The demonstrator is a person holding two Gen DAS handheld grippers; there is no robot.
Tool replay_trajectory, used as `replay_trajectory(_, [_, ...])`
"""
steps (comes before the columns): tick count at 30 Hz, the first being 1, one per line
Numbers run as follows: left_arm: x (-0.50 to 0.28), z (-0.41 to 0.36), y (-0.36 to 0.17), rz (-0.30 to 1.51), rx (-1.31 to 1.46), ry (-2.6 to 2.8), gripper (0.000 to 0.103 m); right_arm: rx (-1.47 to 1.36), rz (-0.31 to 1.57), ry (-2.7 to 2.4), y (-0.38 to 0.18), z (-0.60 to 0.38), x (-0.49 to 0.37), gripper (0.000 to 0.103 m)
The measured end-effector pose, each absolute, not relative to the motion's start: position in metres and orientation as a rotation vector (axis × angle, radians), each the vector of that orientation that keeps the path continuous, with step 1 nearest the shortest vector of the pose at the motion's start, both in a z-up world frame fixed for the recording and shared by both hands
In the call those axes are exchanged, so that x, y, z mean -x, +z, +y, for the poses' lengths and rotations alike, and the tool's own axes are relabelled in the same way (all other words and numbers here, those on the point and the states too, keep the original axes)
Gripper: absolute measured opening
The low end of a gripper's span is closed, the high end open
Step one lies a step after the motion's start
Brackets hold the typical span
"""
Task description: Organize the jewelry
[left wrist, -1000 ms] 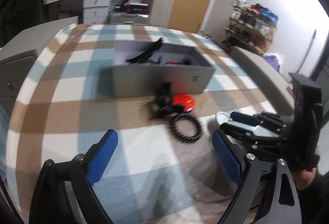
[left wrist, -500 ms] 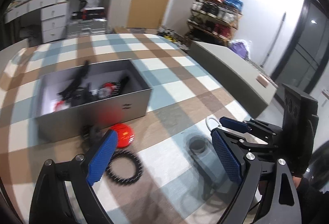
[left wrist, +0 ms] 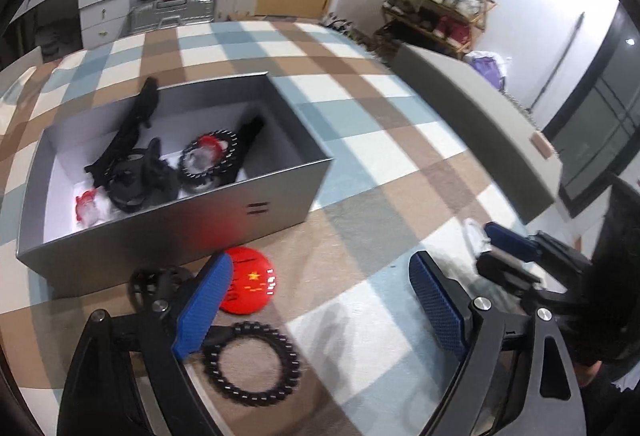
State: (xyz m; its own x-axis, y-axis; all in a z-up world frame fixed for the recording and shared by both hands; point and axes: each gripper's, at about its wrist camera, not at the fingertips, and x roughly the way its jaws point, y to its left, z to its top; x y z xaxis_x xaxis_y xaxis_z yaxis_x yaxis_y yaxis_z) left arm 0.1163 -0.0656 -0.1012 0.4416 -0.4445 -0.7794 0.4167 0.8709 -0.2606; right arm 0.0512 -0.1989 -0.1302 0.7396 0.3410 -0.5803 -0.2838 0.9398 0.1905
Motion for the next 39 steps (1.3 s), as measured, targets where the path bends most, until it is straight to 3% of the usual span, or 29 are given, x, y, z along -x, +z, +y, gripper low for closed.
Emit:
replay_trajectory(9, [-0.117, -0.070, -0.110, 0.994, -0.100, -0.422, 0.083, -0.102, 0.638, 0.366, -0.127, -0.197, -0.051, 0.041])
replay_trajectory(14, [-0.109, -0.081, -0.114, 0.971, -0.230, -0.393, 0.052, -0.105, 0.636, 0.365, -0.127, -0.197, -0.050, 0.041])
replay_trajectory(16, [-0.106, -0.086, -0.116, 0.975, -0.273, -0.407, 0.035, -0.107, 0.636, 0.364, -0.127, -0.197, -0.050, 0.041])
replay_trajectory(18, [-0.104, -0.086, -0.116, 0.967, -0.275, -0.413, 0.033, -0.108, 0.635, 0.365, -0.126, -0.196, -0.049, 0.041])
replay_trajectory(20, [-0.105, -0.085, -0.115, 0.974, -0.256, -0.434, 0.018, -0.108, 0.633, 0.365, -0.125, -0.196, -0.048, 0.041])
replay_trajectory(21, [-0.106, -0.085, -0.116, 0.995, -0.239, -0.453, 0.005, -0.107, 0.633, 0.366, -0.125, -0.195, -0.048, 0.041])
replay_trajectory(30, [-0.094, -0.082, -0.112, 1.015, -0.209, -0.498, 0.003, -0.099, 0.631, 0.367, -0.122, -0.192, -0.044, 0.041])
replay_trajectory(36, [-0.088, -0.073, -0.095, 0.926, -0.198, -0.452, 0.003, -0.099, 0.625, 0.371, -0.119, -0.189, -0.040, 0.041])
replay_trajectory(39, [-0.096, -0.066, -0.098, 0.943, -0.194, -0.412, 0.008, -0.099, 0.626, 0.375, -0.119, -0.187, -0.039, 0.041])
